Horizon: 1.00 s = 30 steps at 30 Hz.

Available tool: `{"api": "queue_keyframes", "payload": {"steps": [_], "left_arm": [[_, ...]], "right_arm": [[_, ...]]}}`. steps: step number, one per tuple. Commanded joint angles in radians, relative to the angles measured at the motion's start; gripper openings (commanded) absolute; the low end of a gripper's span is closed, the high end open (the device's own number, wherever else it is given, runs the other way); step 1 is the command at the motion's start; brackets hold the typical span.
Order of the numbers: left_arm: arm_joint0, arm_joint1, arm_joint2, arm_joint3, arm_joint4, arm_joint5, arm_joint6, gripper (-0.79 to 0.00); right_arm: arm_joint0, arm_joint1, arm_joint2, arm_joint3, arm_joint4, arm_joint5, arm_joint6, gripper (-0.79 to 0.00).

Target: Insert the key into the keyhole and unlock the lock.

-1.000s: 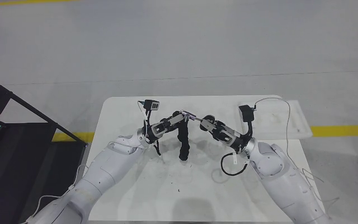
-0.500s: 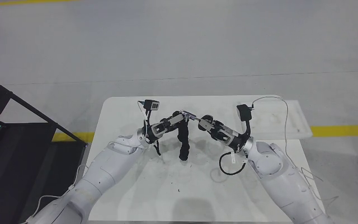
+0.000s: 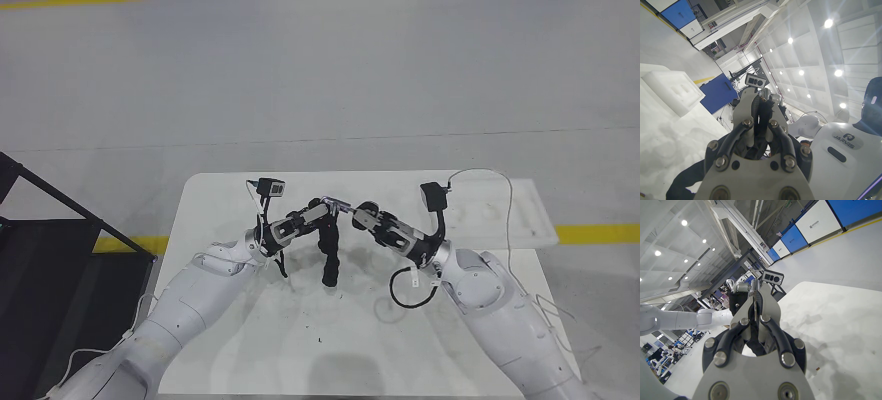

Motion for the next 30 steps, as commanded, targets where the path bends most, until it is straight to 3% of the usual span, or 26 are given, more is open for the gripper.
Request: {"api": "queue_keyframes", "payload": {"steps": [1,15,16,17,18,19,30], "left_arm": [[0.000,0.000,0.000,0.000,0.000,0.000,0.000,-0.785],[0.000,0.000,0.000,0.000,0.000,0.000,0.000,-0.785],[0.000,0.000,0.000,0.000,0.000,0.000,0.000,-0.785],[0.000,0.000,0.000,0.000,0.000,0.000,0.000,-0.785],[0.000,0.000,0.000,0.000,0.000,0.000,0.000,-0.785],[0.000,0.000,0.000,0.000,0.000,0.000,0.000,-0.785],[0.000,0.000,0.000,0.000,0.000,0.000,0.000,-0.785]], "right_arm": [[0.005,-0.001,-0.004,0.003,0.004,0.002,0.006,-0.785],[0.027,-0.010,-0.019,0.030,0.055,0.010,0.044,-0.785],[0.028,-0.010,-0.020,0.032,0.060,0.013,0.050,-0.677],[0.029,-0.010,-0.019,0.032,0.063,0.014,0.054,-0.480],[0.029,-0.010,-0.019,0.033,0.068,0.016,0.057,-0.397],[0.029,-0.010,-0.018,0.032,0.070,0.017,0.062,0.000],[0.022,-0.010,-0.008,0.026,0.106,0.025,0.085,0.000]]}}
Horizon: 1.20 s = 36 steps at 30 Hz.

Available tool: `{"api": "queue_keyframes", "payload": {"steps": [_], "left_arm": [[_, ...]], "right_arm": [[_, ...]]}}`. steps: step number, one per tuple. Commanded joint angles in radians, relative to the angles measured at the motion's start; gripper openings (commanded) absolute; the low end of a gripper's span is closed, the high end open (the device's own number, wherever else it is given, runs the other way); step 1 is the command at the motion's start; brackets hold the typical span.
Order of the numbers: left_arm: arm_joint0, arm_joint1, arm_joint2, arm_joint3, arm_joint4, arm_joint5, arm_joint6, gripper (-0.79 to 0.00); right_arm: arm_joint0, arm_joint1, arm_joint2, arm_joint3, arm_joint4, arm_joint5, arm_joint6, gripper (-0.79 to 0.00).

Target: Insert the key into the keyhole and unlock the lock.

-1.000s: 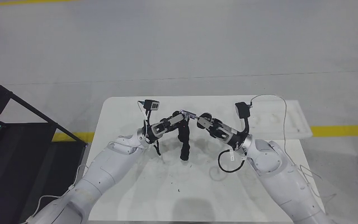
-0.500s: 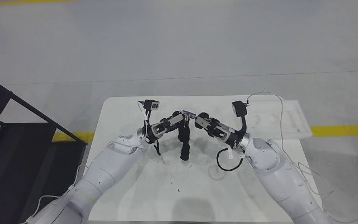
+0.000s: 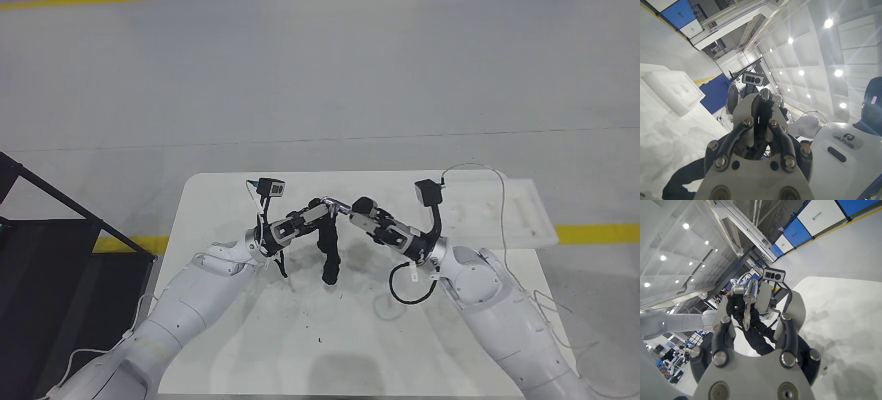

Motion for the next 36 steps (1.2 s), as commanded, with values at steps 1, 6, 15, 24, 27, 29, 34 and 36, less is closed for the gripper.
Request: {"api": "queue_keyframes", "payload": {"steps": [1,6,15,24,27,29,34,36], "left_arm": [[0.000,0.000,0.000,0.000,0.000,0.000,0.000,-0.785],[0.000,0.000,0.000,0.000,0.000,0.000,0.000,-0.785],[0.036,0.025,-0.092,-0.088,0.357,0.179,0.248,-0.785],[0.151,0.053,-0.171,-0.326,0.631,0.422,0.404,-0.785],[0.171,0.055,-0.187,-0.347,0.638,0.435,0.399,-0.785],[0.178,0.056,-0.198,-0.351,0.643,0.444,0.393,-0.785],[0.199,0.057,-0.227,-0.362,0.637,0.431,0.382,-0.785],[0.204,0.057,-0.236,-0.362,0.635,0.429,0.376,-0.785]], "right_arm": [[-0.002,0.000,0.001,-0.002,0.007,0.003,0.004,0.000],[-0.014,0.005,0.026,-0.017,0.085,0.098,0.036,0.000],[-0.065,0.041,0.149,-0.180,0.179,0.440,0.237,0.000],[-0.026,0.044,0.139,-0.215,0.127,0.557,0.279,0.000],[-0.002,0.040,0.120,-0.197,0.081,0.570,0.247,0.000],[0.003,0.038,0.111,-0.191,0.065,0.573,0.228,0.000],[-0.007,0.040,0.130,-0.184,0.071,0.580,0.221,0.000],[-0.019,0.043,0.142,-0.188,0.082,0.586,0.231,0.000]]}}
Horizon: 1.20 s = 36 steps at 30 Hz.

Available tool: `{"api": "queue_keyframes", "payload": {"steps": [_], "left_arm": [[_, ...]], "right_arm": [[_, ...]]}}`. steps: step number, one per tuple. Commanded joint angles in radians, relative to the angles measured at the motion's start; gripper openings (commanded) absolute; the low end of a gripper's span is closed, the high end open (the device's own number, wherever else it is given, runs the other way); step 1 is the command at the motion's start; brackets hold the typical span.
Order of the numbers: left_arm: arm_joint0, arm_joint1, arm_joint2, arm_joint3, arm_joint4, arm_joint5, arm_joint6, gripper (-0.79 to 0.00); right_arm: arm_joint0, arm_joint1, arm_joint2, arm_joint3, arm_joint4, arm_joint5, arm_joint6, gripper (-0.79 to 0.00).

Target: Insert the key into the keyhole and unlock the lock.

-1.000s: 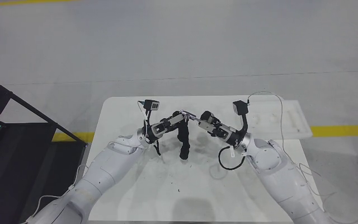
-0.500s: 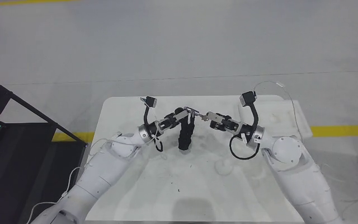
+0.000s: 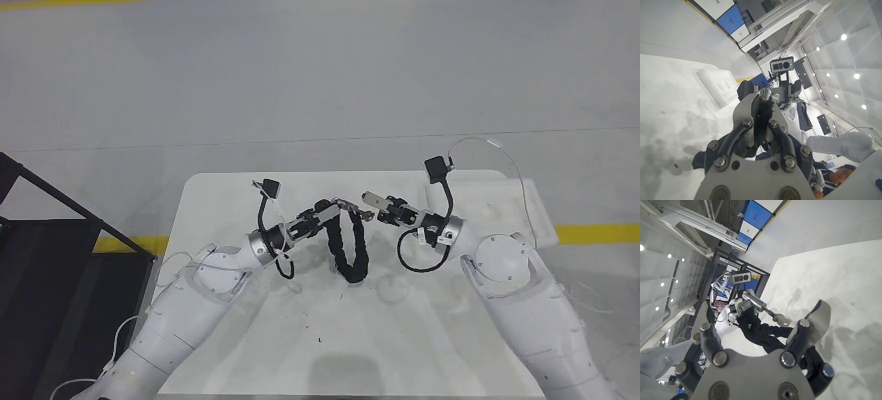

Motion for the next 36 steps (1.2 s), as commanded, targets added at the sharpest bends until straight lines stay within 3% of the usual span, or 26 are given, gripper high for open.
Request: {"api": "queue_keyframes", "payload": {"steps": [1,36], "left_arm": [[0.005,-0.001,-0.008,0.000,0.000,-0.002,-0.004,-0.785],[0.007,-0.046,-0.021,0.023,0.049,0.027,-0.034,-0.785]], "right_arm": [[-0.010,0.003,0.011,-0.005,0.004,0.005,0.011,0.000],[0.028,-0.018,-0.036,0.039,0.116,0.012,-0.006,0.000]]}}
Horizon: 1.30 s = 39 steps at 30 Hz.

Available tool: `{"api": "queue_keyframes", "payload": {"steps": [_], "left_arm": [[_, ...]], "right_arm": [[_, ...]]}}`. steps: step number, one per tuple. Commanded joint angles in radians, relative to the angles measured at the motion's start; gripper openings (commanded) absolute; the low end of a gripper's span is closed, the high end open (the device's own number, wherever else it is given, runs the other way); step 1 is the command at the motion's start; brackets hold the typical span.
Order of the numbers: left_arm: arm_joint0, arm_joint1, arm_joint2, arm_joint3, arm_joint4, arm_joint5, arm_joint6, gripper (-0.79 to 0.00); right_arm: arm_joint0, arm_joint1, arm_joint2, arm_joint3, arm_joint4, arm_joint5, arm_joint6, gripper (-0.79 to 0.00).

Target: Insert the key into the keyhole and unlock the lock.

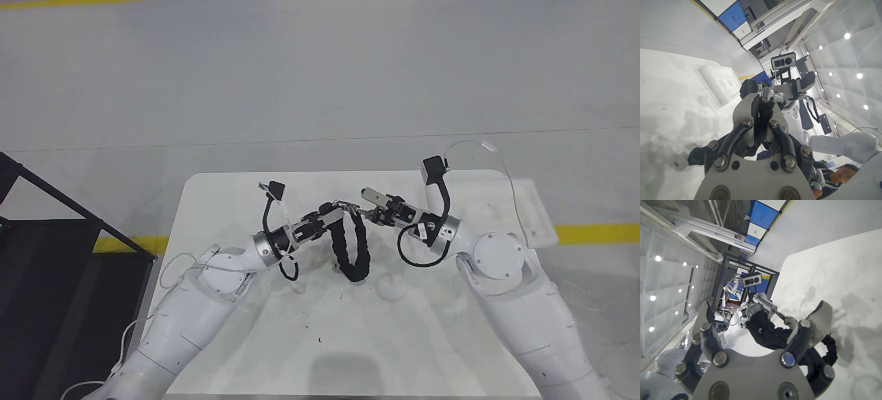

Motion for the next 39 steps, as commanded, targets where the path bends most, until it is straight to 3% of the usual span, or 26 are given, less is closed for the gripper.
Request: {"api": "queue_keyframes", "payload": {"steps": [1,24,34,39], "left_arm": [[-0.001,-0.002,-0.001,0.003,0.001,0.000,-0.002,-0.785],[-0.015,-0.024,-0.013,0.027,0.040,0.040,-0.043,-0.785],[0.007,-0.024,-0.055,0.041,-0.018,-0.024,-0.064,-0.785],[0.006,-0.026,-0.056,0.037,0.021,0.018,-0.070,-0.785]], "right_arm": [[0.004,-0.001,-0.004,0.004,0.004,-0.001,0.000,0.000],[0.032,-0.008,-0.031,0.022,-0.045,0.006,0.014,0.000],[-0.005,0.010,0.039,0.062,-0.091,-0.025,0.051,0.000],[-0.001,0.014,0.045,0.048,-0.113,-0.016,0.070,0.000]]}}
